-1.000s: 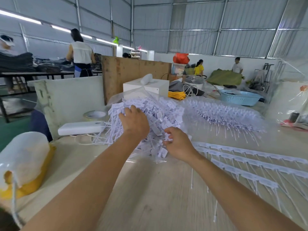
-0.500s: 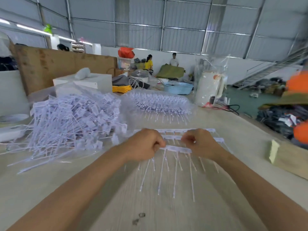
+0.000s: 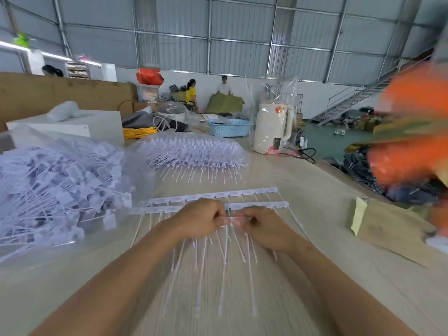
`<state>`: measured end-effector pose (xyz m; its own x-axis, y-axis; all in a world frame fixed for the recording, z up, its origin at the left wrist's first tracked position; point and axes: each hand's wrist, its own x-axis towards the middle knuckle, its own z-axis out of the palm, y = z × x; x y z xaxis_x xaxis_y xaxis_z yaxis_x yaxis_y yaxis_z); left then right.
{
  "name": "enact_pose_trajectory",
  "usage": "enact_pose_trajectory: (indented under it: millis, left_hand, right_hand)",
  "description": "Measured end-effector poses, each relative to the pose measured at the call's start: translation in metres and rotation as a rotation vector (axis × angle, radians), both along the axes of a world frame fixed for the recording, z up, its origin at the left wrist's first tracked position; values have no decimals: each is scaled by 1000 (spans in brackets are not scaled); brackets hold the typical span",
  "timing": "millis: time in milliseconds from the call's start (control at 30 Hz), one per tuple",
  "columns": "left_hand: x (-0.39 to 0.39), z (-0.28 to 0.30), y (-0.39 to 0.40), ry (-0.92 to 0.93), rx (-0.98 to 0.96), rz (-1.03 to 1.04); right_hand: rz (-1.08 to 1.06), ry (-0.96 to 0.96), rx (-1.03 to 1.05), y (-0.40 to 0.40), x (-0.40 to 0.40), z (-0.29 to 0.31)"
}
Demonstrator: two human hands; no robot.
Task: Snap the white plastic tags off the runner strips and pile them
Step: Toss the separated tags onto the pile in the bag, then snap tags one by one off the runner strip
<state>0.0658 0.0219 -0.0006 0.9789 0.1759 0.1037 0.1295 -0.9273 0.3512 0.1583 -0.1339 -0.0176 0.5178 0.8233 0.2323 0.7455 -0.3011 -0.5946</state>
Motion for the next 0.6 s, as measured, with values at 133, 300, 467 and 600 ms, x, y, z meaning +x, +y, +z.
enact_pose_trajectory:
  millis: [133,300,467,600]
  left_hand:
    - [-1,7,-6,-103,18,84]
    - [-6,3,-14,-112,-372,69]
    - [-5,7,-15,-134,-711,127]
    - [-10,14,-12,-64,-861,81]
  right_hand:
    - [-76,86,161,2,-1,2]
    - [-87,234,256,1,-5,3]
    - [-51,-108,390,1,-14,10]
    - [-107,-233,416,-2,-10,16]
